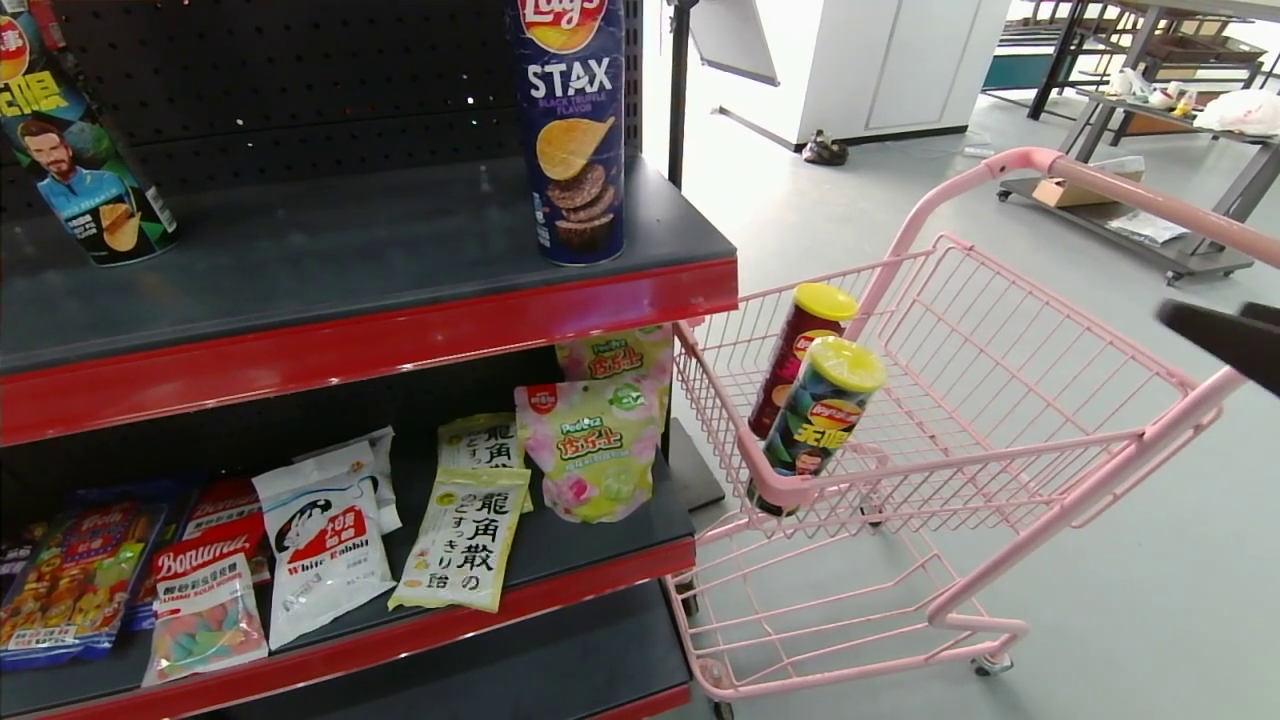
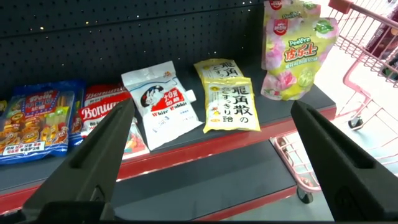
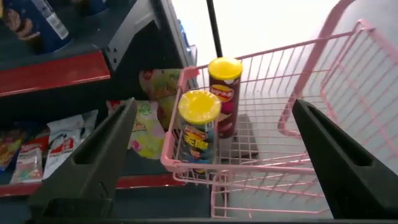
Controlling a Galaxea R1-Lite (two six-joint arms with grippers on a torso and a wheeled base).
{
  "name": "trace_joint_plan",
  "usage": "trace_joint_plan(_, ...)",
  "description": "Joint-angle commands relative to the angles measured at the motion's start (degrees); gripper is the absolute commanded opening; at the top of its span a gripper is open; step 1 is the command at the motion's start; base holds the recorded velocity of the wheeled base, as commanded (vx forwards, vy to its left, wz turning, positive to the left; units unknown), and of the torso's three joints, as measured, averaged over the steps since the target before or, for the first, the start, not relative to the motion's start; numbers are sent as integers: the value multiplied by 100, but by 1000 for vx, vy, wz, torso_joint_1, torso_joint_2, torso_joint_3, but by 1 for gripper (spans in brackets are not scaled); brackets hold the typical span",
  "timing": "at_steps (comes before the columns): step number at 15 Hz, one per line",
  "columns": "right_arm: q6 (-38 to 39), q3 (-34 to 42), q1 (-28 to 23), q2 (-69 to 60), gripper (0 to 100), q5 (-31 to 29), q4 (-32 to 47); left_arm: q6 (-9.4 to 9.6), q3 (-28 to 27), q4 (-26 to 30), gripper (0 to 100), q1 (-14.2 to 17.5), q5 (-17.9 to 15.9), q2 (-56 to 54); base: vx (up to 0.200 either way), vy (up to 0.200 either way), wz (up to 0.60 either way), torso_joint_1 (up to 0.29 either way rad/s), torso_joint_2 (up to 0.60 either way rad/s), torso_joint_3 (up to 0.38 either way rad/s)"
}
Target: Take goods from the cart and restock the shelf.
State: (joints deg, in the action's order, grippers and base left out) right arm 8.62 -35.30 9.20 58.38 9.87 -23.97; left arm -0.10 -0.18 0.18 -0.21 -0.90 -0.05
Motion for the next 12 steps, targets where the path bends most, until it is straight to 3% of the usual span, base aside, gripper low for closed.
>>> trace_joint_plan(1,193,-337,503,2459,100,296,-873,1,1,-1,100,-6,2,5,0,0,0,0,0,0)
trace_joint_plan(7,202,-363,917,3399,100,208,-1005,-8,1,-1,100,3,-6,5,0,0,0,0,0,0)
trace_joint_plan(12,281,-486,1136,3883,100,-416,-1286,-8,1,-1,100,3,2,5,0,0,0,0,0,0)
